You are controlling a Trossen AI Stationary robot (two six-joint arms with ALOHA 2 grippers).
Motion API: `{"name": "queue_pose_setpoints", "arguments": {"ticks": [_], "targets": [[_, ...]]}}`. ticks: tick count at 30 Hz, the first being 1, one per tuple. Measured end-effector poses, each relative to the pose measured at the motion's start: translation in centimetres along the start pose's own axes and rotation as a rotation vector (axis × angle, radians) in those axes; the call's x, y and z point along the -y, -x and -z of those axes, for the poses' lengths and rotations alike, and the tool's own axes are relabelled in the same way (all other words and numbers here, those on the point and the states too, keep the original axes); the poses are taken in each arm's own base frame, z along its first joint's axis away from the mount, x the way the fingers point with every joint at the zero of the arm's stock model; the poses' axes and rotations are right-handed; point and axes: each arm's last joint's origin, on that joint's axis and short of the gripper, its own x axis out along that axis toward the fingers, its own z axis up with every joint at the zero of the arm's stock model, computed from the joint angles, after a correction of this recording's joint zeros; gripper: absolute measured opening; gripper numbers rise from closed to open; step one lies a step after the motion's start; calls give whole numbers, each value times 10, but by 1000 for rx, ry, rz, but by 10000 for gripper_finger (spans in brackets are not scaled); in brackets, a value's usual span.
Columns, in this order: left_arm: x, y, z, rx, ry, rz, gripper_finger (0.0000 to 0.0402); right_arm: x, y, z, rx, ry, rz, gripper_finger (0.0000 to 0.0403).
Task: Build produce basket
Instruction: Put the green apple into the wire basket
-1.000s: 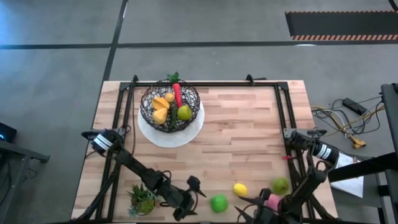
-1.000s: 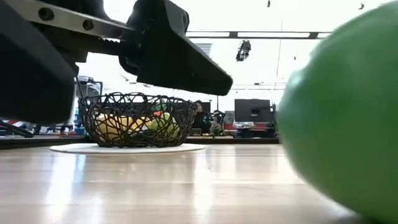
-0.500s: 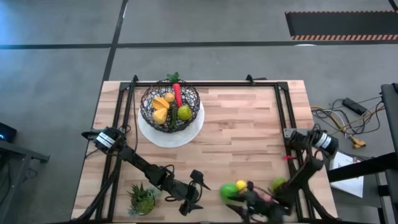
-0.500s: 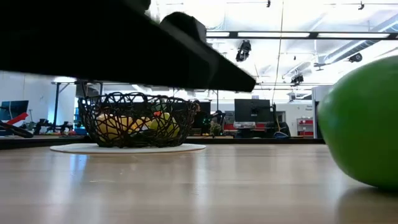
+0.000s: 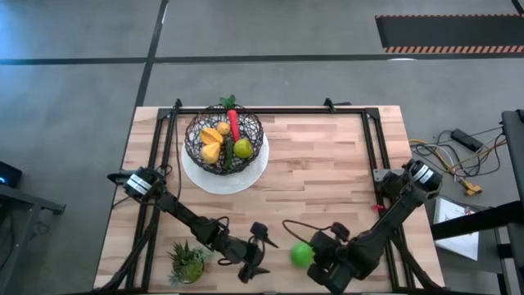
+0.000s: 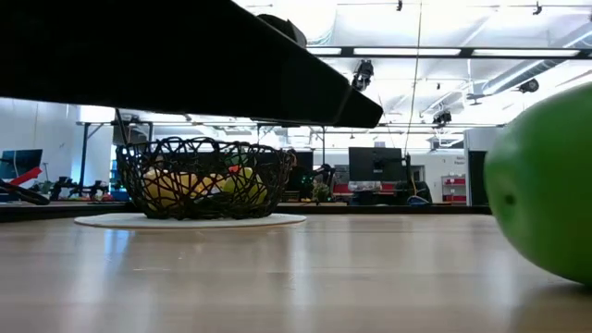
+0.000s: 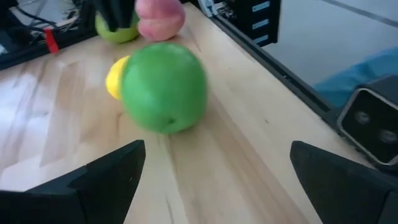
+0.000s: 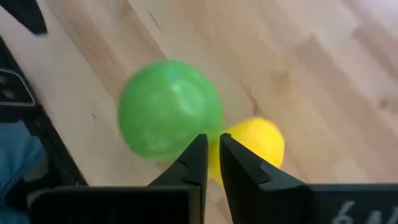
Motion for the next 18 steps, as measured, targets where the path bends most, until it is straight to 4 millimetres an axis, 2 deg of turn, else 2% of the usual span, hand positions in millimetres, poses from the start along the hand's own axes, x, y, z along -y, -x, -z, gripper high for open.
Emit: {"name": "queue_pose_setpoints", "arguments": {"ticks": [5,9,14,18], "targets": [[0,0,0,-1,3,-11,384,2,-22,12,-103,-10,8,17],[-1,0,0,5,13,-23,384,-9,-40,14,-106,57,-66,10],[-1,0,-1,7,29,-36,384,-28,-61,-1,24,110,-196,9],[3,6,-4,8,23,-26,384,-33,-67,-18,212,82,-188,9]]}}
